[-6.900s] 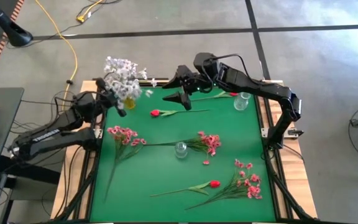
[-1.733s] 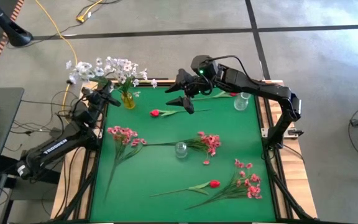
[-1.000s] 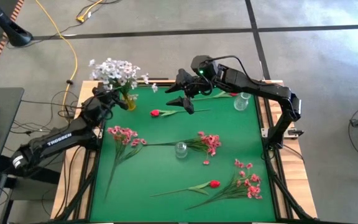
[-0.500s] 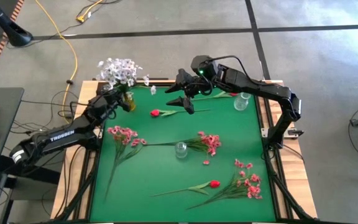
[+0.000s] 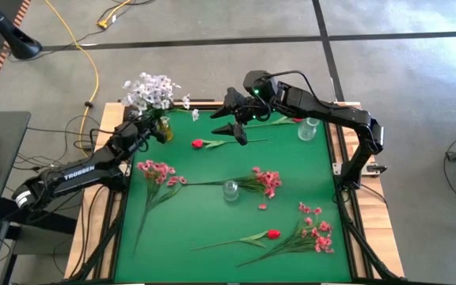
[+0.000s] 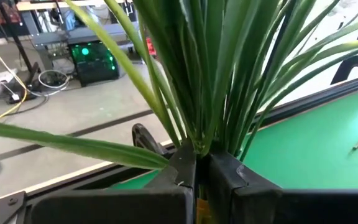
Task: Sort flowers into vase by color
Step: Put the white flowers into the yellow vase, then put the middle pink flowers into the top transparent vase
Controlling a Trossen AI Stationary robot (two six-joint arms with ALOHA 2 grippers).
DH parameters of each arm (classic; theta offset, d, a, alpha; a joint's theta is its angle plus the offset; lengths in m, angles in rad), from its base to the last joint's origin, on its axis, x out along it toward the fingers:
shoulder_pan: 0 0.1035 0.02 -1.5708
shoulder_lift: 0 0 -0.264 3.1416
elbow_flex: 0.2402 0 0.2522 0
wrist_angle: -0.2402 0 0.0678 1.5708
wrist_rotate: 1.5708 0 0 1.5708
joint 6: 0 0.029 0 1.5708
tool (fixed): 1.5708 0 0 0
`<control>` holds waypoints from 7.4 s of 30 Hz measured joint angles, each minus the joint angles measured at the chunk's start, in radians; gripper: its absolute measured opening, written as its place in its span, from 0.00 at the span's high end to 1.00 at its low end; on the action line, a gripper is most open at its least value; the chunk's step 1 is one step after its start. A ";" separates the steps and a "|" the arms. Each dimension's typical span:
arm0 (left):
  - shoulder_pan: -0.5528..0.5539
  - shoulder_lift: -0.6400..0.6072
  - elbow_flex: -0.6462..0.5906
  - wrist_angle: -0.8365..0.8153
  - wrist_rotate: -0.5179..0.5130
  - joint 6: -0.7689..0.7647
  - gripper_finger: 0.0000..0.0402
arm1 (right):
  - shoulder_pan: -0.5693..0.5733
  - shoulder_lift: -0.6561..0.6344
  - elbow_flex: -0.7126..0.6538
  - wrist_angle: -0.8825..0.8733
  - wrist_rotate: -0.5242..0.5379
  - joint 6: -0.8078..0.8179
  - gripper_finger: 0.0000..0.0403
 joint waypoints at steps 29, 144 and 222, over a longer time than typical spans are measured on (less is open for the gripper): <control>-0.001 -0.170 -0.004 -0.111 0.031 0.054 0.60 | 0.000 0.000 0.000 0.000 0.000 0.003 0.27; -0.916 0.169 0.921 -1.050 0.400 -0.114 0.60 | 0.251 0.000 0.000 -0.751 0.185 0.052 0.27; -0.617 0.677 0.391 0.048 0.092 0.143 1.00 | 0.161 -0.481 -0.624 0.138 0.211 0.252 0.27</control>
